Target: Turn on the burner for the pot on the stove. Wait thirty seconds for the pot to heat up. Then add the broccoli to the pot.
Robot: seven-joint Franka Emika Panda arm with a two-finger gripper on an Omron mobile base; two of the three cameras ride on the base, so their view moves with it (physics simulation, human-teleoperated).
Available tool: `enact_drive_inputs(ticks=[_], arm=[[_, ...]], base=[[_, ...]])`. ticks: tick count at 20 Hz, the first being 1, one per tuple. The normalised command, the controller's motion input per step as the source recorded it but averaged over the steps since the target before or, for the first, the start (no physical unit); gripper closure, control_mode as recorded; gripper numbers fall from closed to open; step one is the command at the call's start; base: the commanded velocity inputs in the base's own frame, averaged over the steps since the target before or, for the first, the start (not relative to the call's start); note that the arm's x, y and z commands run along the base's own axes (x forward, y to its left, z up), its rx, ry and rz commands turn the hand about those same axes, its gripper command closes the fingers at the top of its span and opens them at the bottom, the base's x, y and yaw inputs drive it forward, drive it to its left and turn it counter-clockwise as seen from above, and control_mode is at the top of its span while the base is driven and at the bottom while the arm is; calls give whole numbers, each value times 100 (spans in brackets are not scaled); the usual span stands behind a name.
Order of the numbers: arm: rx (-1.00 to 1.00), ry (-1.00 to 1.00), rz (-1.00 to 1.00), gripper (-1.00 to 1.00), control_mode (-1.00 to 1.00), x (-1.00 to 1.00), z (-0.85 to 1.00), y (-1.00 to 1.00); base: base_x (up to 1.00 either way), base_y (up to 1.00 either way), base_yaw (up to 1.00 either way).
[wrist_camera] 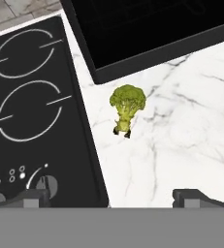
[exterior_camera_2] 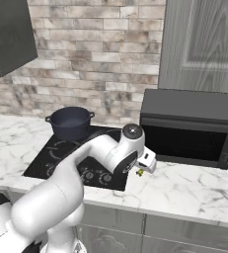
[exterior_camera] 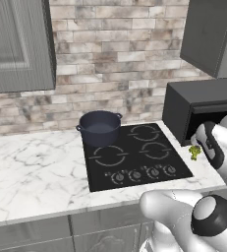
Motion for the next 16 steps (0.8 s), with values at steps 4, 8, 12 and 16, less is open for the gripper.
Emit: enact_drive_inputs(ticks=[4, 8, 12, 16], arm=[[0, 0, 0, -100, -100, 27, -16, -14], [0, 0, 0, -100, -100, 26, -19, -13], [0, 0, 0, -100, -100, 26, -21, -9], [-1, 0, 0, -100, -100, 24, -23, -7]], base=[[0, 0, 0], [0, 0, 0], [0, 0, 0], [0, 0, 0]])
